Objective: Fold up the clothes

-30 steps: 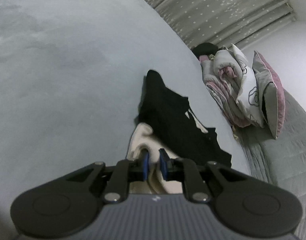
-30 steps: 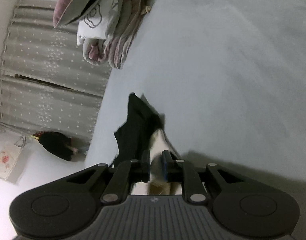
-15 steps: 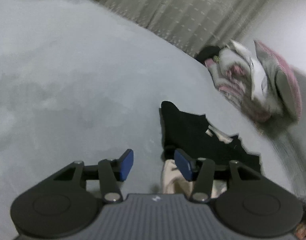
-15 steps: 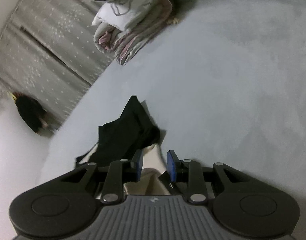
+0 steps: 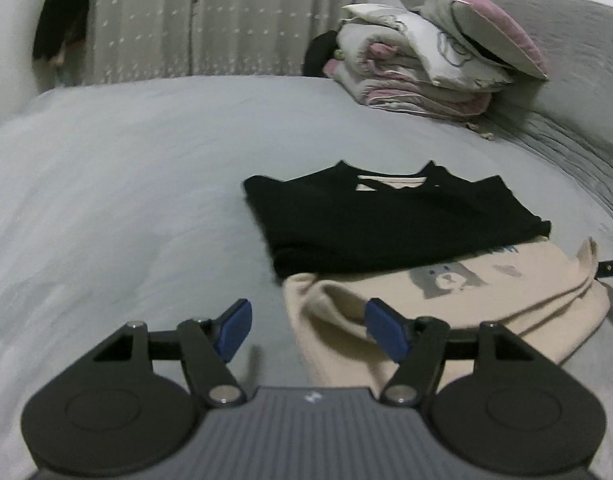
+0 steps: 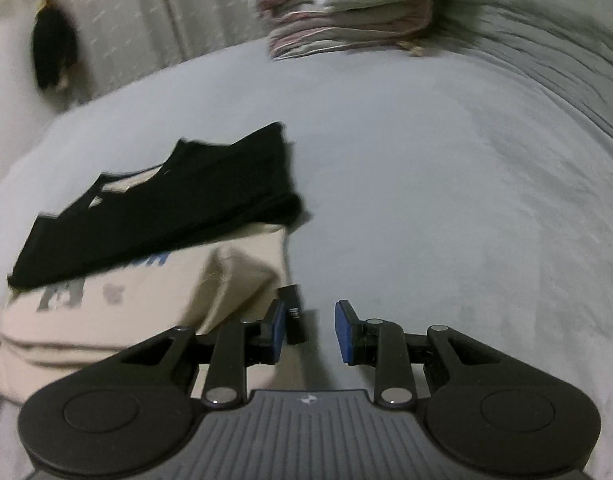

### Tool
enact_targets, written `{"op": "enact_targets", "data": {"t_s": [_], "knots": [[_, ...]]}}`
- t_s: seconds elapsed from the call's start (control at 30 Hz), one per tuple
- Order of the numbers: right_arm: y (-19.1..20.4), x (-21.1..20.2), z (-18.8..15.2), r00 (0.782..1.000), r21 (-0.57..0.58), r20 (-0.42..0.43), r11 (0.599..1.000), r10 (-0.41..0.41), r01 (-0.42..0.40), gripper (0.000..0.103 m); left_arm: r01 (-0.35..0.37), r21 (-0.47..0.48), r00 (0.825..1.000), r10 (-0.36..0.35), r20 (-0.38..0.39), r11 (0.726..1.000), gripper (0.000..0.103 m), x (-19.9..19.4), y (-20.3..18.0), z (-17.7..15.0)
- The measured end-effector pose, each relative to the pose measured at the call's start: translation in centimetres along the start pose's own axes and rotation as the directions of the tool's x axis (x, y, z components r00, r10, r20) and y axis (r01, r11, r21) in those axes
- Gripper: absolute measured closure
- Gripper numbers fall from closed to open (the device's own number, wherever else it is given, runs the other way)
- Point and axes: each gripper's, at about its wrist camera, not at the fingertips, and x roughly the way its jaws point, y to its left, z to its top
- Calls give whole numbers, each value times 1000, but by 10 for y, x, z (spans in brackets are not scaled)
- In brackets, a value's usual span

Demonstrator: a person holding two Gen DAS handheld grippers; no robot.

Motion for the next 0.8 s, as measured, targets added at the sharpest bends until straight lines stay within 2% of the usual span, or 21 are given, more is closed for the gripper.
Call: {"op": "enact_targets", "data": {"t_s": [0.2,0.33,0.43,0.47,0.6,0.8], "knots": [[18,6,1,1000,-45,16,999,15,-14,70,14,-9,1000,-14,15,1000,40,11,-11,-2],[18,13,2,999,9,28,1000,22,-22,70,-47,-103,999,46,-10,994,40,24,-3,-4],[15,16,2,998,71,53,997,17,-21,70,-129,-178,991,123,-43,976,41,31,8,-7],[13,17,2,998,96,60,995,8,-14,69,-133,-196,991,128,-38,972,41,30,11,-7],[7,15,4,997,147,74,989,-20,9,68,-125,-255,992,127,-8,959,42,20,23,-4],[0,10,8,994,210,88,977,-62,42,64,-59,-338,998,62,-3,939,44,16,37,-3]]}}
